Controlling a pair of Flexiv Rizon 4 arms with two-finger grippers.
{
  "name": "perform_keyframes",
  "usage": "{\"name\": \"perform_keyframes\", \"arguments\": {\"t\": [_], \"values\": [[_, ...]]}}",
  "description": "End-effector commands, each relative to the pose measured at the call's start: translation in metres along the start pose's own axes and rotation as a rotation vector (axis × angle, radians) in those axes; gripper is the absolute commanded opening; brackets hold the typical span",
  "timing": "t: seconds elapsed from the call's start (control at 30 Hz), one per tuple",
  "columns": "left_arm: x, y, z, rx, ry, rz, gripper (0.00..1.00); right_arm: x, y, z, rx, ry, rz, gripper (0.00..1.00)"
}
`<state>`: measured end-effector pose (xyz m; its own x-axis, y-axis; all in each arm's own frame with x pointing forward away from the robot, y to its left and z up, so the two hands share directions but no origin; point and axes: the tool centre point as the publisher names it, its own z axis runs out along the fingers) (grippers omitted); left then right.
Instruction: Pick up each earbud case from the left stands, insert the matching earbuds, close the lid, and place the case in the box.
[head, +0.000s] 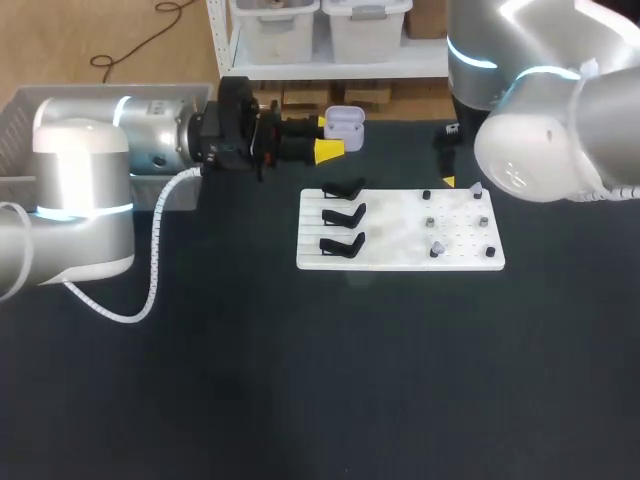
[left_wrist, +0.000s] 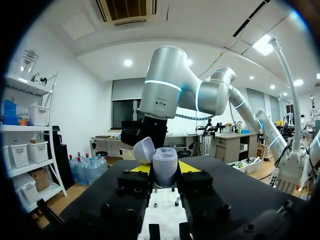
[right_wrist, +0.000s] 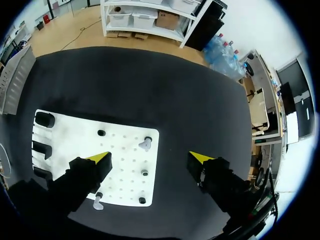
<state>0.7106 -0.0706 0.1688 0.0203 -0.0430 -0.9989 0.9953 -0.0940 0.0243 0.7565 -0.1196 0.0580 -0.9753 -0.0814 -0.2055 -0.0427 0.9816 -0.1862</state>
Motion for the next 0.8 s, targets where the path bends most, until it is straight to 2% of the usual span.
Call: {"name": "perform_keyframes", "arguments": {"t": [0.03,0.27,0.47,0.8], "values": [[0.0,-0.002,0.0,-0.005,0.0,0.002,0.0,-0.004,0.0,0.0,0.015,-0.01,0.024,1.0],[0.0,-0.002,0.0,-0.005,0.0,0.002,0.0,-0.006,0.001,0.004,0.048,0.008,0.075,1.0],[0.0,-0.002,0.0,-0.005,0.0,0.002,0.0,-0.002,0.009,0.019,0.055,0.071,0.095,1.0],[0.0,-0.002,0.0,-0.005,0.0,0.002,0.0,-0.007,0.019,0.031,0.071,0.071,0.136,1.0]]}}
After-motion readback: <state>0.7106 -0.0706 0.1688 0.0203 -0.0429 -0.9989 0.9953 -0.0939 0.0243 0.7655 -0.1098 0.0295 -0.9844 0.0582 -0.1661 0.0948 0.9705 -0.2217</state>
